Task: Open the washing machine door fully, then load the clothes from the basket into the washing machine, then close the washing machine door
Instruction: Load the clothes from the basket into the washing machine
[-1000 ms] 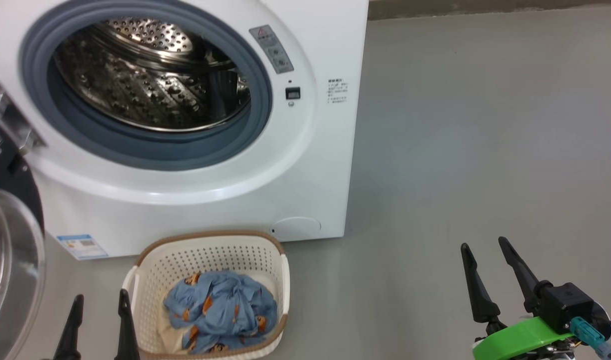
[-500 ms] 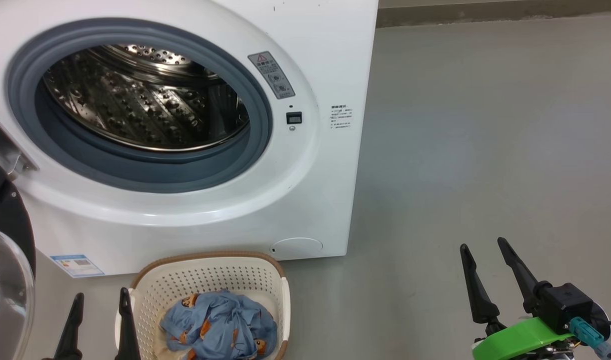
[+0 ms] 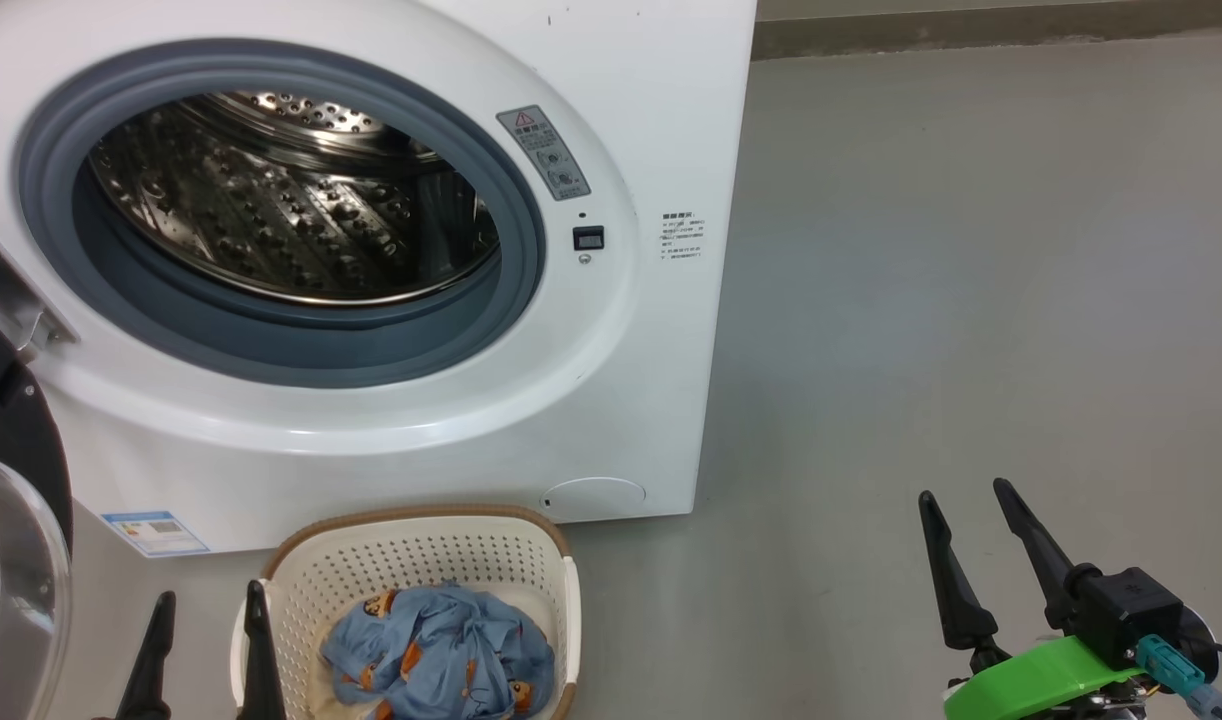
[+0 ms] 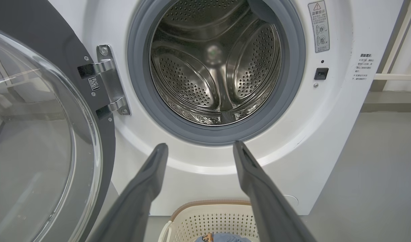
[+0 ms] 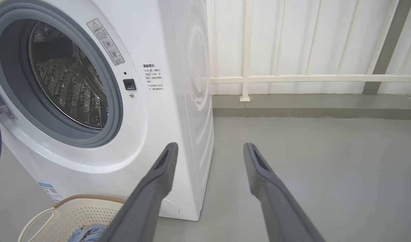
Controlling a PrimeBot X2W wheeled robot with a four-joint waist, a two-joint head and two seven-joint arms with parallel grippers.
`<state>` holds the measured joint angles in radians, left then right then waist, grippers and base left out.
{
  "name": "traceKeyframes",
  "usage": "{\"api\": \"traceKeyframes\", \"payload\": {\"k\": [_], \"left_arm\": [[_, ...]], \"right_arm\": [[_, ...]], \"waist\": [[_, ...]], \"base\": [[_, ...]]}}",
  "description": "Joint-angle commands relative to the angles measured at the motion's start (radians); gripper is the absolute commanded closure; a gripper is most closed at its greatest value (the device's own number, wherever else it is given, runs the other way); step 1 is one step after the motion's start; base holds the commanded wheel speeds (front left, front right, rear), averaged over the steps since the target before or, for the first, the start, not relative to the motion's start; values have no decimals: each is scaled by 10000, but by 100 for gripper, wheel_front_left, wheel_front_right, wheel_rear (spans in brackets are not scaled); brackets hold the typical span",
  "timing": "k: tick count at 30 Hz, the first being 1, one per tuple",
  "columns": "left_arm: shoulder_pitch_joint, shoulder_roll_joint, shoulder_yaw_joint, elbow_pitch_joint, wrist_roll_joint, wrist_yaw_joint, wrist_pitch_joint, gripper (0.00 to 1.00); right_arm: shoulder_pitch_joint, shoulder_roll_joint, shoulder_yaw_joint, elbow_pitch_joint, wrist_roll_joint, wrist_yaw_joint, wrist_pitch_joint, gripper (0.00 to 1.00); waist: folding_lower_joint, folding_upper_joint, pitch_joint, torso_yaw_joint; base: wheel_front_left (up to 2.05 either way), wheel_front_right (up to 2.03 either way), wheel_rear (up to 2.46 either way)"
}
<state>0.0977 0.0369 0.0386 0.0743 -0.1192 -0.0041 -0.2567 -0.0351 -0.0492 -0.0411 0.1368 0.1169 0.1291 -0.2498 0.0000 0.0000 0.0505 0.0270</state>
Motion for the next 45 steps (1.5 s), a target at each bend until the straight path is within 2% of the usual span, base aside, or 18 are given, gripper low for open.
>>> {"api": "traceKeyframes", "payload": {"k": [1,45], "left_arm": [[-250,133,302,-149,-102,-25,-51,0],[-288,133,178,93,-396,-147,-51,0]], "right_arm": [[-109,-71,283,-201,23,16,-120,0],[-220,-37,270,-40,108,16,-120,0]], "waist": [[0,0,-9,-1],[0,0,194,32]], "base": [[0,0,0],[0,0,0]]}}
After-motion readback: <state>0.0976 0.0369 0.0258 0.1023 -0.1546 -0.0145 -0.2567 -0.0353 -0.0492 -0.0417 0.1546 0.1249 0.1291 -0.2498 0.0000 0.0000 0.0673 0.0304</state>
